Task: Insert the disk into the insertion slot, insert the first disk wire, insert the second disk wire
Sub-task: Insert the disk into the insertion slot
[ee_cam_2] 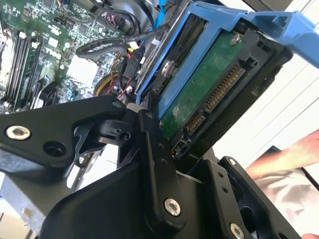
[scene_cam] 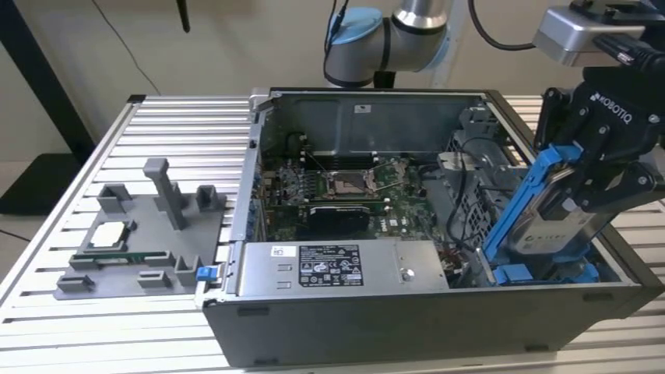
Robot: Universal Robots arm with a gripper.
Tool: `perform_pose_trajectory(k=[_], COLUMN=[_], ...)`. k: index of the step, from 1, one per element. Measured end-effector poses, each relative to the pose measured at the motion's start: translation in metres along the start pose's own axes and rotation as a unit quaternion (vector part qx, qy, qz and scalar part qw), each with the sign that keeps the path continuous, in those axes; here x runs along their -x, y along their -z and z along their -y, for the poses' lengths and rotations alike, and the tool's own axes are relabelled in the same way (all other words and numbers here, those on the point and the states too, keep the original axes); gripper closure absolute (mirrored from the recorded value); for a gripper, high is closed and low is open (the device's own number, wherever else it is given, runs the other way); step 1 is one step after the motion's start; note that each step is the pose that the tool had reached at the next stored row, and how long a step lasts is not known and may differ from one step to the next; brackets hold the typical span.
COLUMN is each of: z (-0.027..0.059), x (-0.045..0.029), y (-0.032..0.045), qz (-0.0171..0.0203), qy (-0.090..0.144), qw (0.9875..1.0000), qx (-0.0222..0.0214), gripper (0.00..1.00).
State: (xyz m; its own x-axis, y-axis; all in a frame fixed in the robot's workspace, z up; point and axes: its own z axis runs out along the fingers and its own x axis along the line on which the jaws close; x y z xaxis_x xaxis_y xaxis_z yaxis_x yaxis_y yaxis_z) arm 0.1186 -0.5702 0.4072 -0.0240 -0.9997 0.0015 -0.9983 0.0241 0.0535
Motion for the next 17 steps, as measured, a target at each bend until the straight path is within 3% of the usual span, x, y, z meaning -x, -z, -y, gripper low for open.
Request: perform_pose_trajectory(k=[17], z=[0.0019], x=[0.0001], y=[-0.0279], qz=[0.0], qy=[0.0], qw=[1.0], qx=[0.0018], gripper=[1.0])
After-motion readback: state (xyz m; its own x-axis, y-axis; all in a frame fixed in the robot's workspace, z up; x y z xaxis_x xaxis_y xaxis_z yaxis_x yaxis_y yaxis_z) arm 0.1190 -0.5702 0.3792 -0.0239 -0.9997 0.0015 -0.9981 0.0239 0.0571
